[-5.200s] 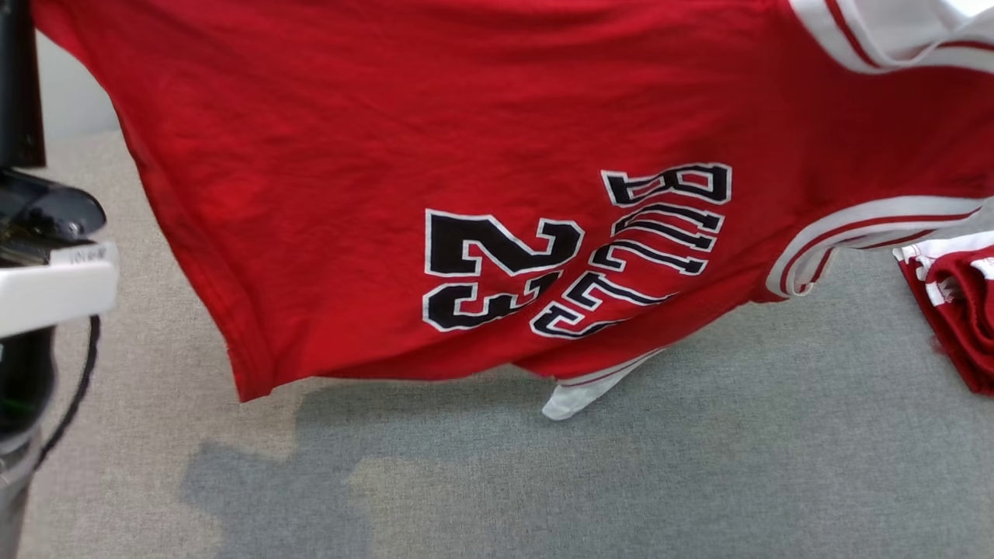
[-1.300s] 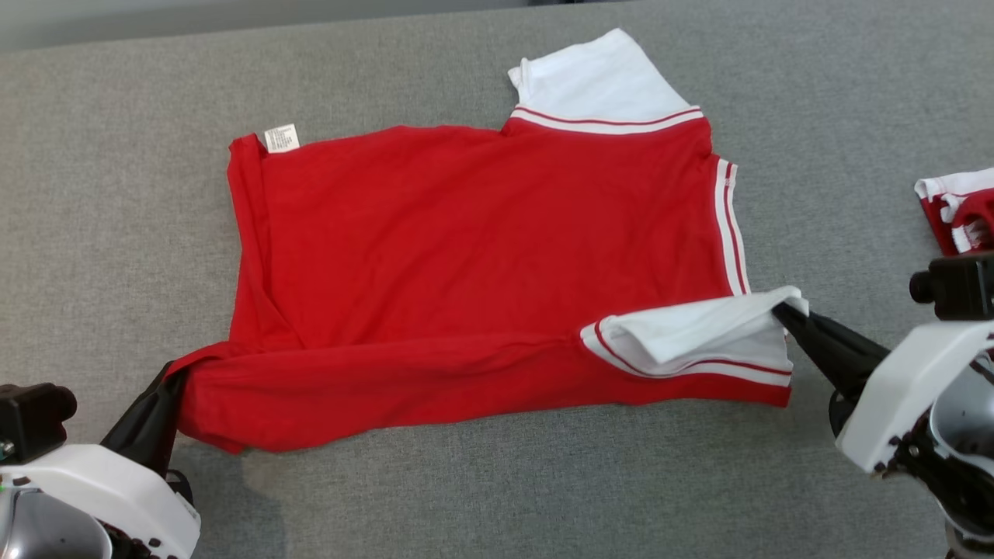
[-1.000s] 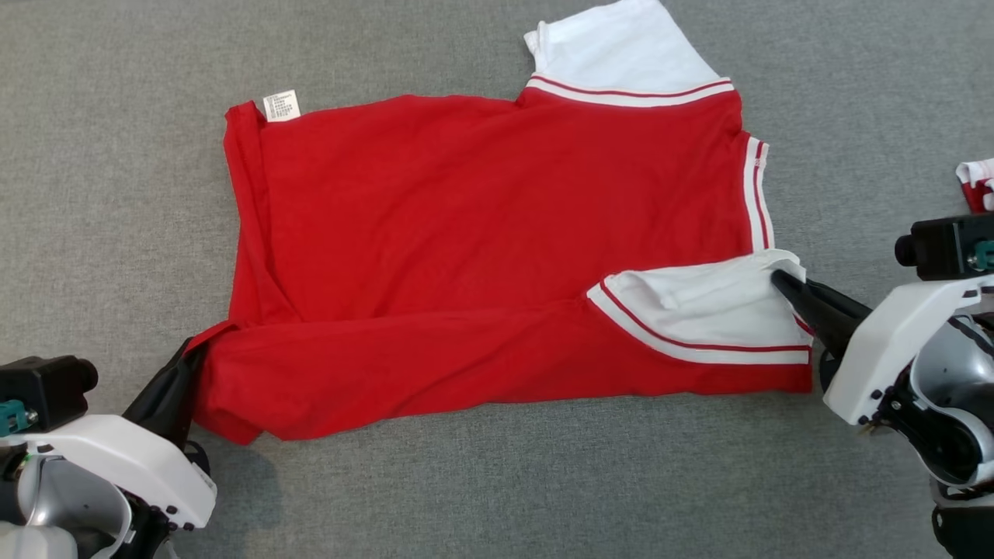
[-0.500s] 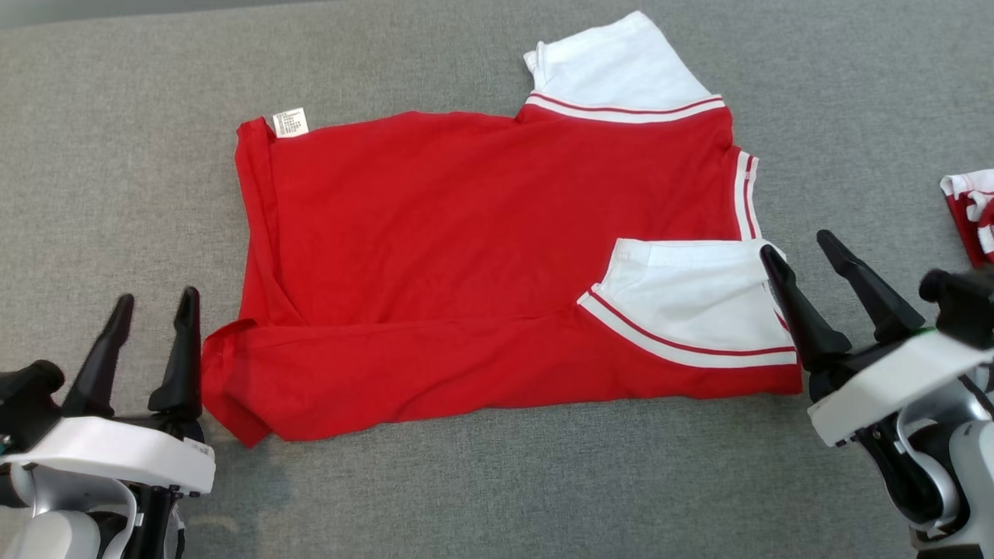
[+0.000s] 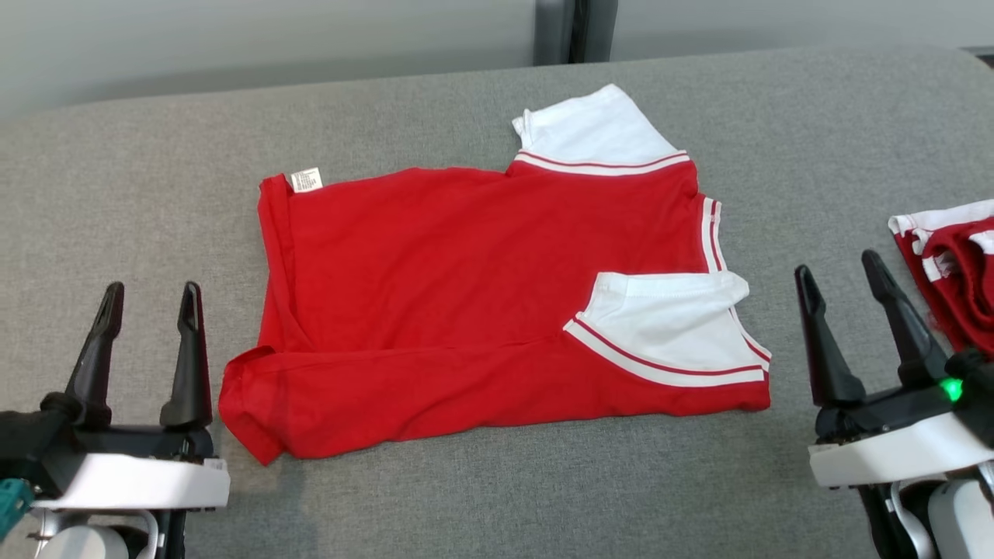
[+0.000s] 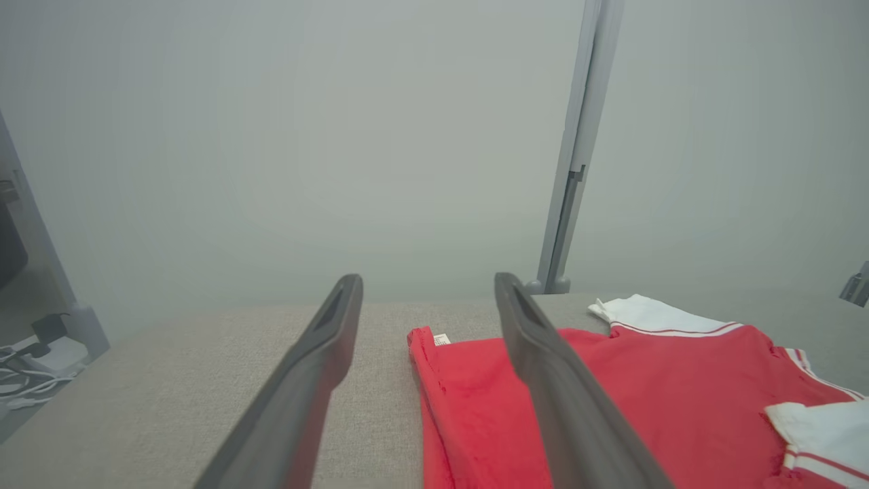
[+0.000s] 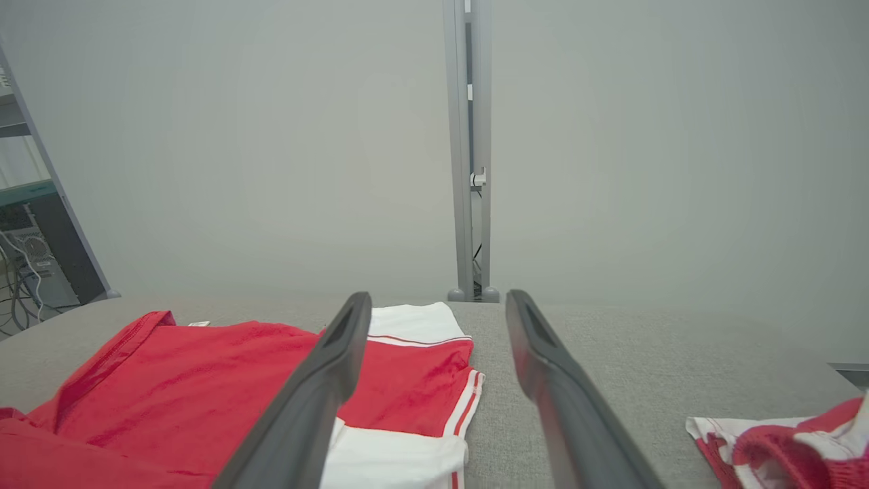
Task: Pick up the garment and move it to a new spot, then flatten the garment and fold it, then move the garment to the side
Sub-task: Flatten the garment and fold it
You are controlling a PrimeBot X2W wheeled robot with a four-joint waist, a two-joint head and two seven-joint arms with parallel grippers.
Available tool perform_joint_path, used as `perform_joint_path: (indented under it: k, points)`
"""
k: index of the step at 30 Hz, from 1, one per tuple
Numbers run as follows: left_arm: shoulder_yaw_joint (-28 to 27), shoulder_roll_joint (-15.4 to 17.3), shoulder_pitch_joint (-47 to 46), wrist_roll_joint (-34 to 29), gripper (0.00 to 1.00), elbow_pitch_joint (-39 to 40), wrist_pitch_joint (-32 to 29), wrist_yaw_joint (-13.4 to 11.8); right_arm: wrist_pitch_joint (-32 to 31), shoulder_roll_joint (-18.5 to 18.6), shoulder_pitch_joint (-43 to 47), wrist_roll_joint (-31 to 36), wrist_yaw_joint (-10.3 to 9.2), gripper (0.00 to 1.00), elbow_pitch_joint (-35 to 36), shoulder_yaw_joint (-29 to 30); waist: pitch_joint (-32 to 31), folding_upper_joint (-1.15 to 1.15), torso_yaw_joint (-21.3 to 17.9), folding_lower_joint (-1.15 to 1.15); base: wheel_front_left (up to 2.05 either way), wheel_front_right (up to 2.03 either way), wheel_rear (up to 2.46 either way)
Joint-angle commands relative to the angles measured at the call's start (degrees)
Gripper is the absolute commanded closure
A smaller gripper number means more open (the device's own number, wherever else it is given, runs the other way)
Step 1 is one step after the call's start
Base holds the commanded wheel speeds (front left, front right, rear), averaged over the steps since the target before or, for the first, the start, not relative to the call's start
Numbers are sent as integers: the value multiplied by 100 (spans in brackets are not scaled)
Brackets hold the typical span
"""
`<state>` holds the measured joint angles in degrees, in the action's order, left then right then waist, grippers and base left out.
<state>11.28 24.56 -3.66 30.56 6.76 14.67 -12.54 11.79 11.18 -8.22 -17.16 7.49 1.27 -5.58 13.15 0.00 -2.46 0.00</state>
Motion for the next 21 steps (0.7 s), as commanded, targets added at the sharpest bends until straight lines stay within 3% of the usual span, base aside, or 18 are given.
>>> perform_joint_path:
  k: [1, 10, 21]
  points:
    - [-3, 29, 84, -103, 0, -90, 31, 84, 17, -38, 90, 78, 0, 0, -40, 32, -118, 0, 14, 0, 0, 0, 0]
    - [24, 19, 176, -242, 0, -440, 46, 332, -83, -167, 258, 101, 0, 0, -266, 95, -222, 0, 69, 0, 0, 0, 0]
    - [255, -120, 180, -262, 0, -785, 2, 449, -173, -235, 154, 132, 0, 0, -598, 91, -69, 0, 112, 0, 0, 0, 0]
